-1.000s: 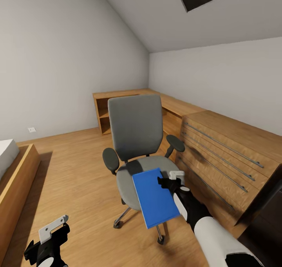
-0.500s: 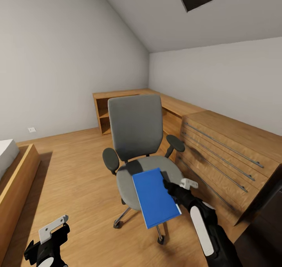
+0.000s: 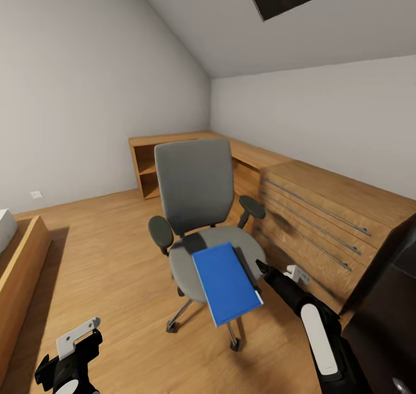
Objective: In the bedroom, organize the workspace by keeping the computer under the desk, ensuring the monitor is on the desk, placing the keyboard on the desk next to the monitor, placing the mouse on the desk next to the keyboard, moving the folder from the swivel chair onto the desk next to the mouse, stacking the notebook on top of the folder with the pen on top of the notebook, and positioning the swivel chair next to the desk.
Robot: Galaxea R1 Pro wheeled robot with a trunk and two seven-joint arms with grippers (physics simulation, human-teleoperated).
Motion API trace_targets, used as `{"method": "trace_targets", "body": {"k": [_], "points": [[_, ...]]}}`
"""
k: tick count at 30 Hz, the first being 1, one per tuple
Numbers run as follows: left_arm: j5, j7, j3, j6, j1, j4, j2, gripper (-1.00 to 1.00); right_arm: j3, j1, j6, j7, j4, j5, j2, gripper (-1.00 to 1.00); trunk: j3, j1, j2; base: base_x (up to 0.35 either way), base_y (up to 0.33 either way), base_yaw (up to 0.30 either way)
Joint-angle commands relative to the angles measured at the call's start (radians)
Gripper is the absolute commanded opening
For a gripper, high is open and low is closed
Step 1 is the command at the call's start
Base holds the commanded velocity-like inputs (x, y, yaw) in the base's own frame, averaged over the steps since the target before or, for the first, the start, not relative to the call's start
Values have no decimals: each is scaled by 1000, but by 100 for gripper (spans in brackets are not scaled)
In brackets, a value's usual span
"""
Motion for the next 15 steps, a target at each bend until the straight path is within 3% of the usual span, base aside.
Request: {"method": "trace_targets", "body": {"k": [1,3,4,6,7,12,15], "points": [[6,1,1,4,0,-2,1,100,-20,0,8,1,-1,-9,2,100,-1,-1,0,-231,244,-142],[7,0,1,5,0,-2,3,100,-38,0,12,1,-1,-27,1,100,-1,-1,0,-213,264,-82],[9,-4,2,7,0,-2,5,100,-58,4,27,1,-2,-85,-3,100,-1,-1,0,-183,292,-15],[15,-20,2,10,0,-2,6,100,-62,6,36,2,-2,-99,-14,100,-1,-1,0,-178,296,-8],[58,-120,10,73,0,-2,18,100,-65,9,42,4,-1,-111,-25,100,-1,-1,0,-173,300,-6],[131,-306,43,235,0,-2,77,100,-79,10,43,4,-1,-122,-28,100,-1,-1,0,-174,292,-127],[166,-465,56,301,0,-3,119,100,-94,10,44,4,-1,-131,-28,100,-1,-1,0,-102,135,-235]]}}
